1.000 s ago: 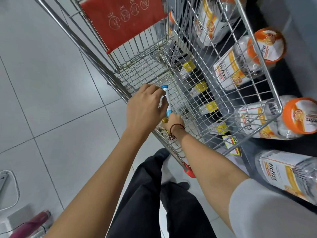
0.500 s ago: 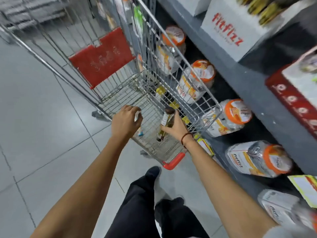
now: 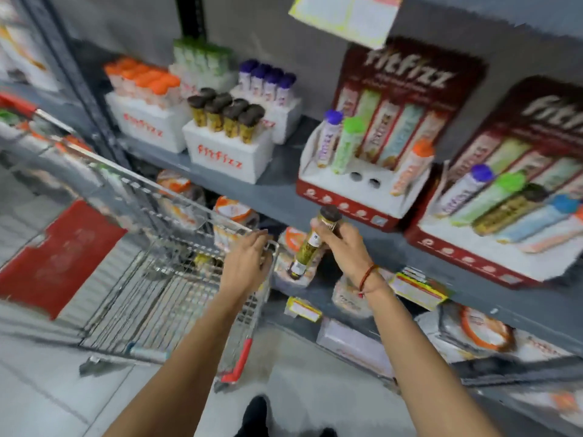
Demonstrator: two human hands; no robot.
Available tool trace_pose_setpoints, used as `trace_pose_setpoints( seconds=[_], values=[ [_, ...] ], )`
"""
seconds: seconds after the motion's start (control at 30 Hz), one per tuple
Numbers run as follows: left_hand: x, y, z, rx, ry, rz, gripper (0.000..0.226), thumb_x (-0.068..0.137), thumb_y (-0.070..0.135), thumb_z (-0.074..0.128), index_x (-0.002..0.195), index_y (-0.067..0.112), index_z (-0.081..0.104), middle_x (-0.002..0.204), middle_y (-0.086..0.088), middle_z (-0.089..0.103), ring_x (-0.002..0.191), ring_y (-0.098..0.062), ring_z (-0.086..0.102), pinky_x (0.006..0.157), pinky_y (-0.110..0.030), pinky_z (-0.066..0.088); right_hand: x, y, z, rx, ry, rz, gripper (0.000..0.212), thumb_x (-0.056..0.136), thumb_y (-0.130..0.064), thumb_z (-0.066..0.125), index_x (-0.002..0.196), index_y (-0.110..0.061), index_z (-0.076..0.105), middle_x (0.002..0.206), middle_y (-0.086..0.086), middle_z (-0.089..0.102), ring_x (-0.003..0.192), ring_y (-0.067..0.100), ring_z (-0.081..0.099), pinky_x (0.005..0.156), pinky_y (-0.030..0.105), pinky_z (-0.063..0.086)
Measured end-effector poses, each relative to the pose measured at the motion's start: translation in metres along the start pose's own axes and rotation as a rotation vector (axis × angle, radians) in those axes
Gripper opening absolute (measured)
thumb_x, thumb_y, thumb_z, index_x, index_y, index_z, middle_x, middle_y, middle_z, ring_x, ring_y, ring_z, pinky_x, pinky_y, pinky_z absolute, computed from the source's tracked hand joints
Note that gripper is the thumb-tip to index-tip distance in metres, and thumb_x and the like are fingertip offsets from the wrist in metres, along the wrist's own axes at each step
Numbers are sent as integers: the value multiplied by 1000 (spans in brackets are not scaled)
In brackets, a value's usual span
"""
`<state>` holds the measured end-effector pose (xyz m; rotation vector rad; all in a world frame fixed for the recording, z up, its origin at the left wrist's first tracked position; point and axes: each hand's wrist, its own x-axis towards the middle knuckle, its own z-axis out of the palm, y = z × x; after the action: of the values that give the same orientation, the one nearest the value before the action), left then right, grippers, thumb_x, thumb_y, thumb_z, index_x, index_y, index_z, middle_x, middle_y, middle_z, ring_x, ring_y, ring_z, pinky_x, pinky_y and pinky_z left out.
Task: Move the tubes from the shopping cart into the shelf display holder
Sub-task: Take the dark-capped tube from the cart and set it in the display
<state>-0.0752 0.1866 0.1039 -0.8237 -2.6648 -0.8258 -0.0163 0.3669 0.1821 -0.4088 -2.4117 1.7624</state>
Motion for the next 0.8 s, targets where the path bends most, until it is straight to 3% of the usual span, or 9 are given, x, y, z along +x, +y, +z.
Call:
trace_pose_setpoints(
  seconds=[0.1,0.2,0.27,0.37,0.47,0.57,0.63,0.7,0.8],
  values=[
    [28,36,13,-43,-9,149,36,80,17,46,106,-1,64,106,-18,65,98,-31,55,82,-34,40,-7,-11,-47,-16,119,-42,30,70,-62,62,77,-33,60,98,21,59,90,28,62,90,56,50],
    [43,58,38,-53,-106,251,42,84,24,44,115,1,61,113,-16,64,101,-32,58,81,-41,49,-14,-22,-90,-7,205,-105,6,84,-32,64,89,-29,62,112,25,60,98,28,61,92,54,50],
    [47,71,52,-26,-182,292,45,86,30,44,122,6,58,121,-14,61,109,-31,57,80,-46,51,-18,-23,-113,-5,272,-125,13,86,-24,63,99,-22,61,107,18,66,93,21,62,87,40,53],
    [46,85,62,60,-220,320,50,85,36,40,121,9,61,122,-11,62,112,-28,57,83,-42,48,-23,-26,-135,35,311,-147,21,88,-17,60,108,-23,56,101,3,64,85,5,61,72,13,49],
    [42,89,63,79,-207,298,52,84,38,39,123,9,59,125,-10,61,115,-26,55,85,-42,44,-23,-23,-149,45,306,-125,26,92,-16,54,113,-30,48,111,6,59,99,14,58,78,18,46],
    [40,83,67,101,-204,329,51,83,35,41,123,7,57,126,-11,59,117,-26,53,91,-42,35,-22,-23,-151,10,283,-147,36,91,-19,51,110,-50,47,134,8,49,121,24,51,98,31,45],
    [41,80,68,123,-225,333,53,84,36,39,124,6,57,128,-10,59,119,-24,52,98,-46,29,-20,-23,-152,-36,291,-166,34,92,-13,48,115,-37,50,128,1,52,115,17,54,96,18,44],
    [42,78,68,142,-238,330,54,84,36,38,125,6,57,129,-9,58,120,-23,52,101,-49,26,-18,-27,-151,-90,313,-185,27,93,-9,50,118,-18,53,110,-13,54,99,0,53,80,2,42],
    [43,77,67,147,-248,353,55,85,36,38,127,5,56,131,-10,57,122,-23,50,102,-48,23,-13,-28,-149,-211,300,-214,28,88,-16,60,115,-13,55,106,-6,58,102,11,56,79,8,44]
  ],
)
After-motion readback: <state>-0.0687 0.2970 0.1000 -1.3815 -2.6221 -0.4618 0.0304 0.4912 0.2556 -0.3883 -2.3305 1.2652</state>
